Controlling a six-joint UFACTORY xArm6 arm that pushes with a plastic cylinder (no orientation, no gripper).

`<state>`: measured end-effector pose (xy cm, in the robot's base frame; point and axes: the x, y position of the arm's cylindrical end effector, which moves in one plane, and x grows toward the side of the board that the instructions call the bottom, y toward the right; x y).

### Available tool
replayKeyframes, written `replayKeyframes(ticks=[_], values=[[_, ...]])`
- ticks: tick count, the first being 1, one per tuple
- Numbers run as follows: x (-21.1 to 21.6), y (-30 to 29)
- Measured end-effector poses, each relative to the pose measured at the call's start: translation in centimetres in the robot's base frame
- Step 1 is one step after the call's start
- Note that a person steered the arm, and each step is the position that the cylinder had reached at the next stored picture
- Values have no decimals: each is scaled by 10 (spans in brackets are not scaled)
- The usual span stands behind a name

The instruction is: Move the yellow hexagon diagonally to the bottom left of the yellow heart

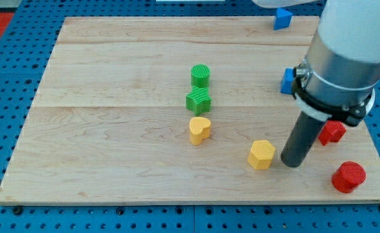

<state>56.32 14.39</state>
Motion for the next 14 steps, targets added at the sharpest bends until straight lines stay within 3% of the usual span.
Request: replayKeyframes(ticks=[2, 4, 7, 9, 10, 12, 14], values=[[-2, -31], [-35, -9], [3, -58], [2, -90], [-32, -41], [-39, -89], [-36, -98]])
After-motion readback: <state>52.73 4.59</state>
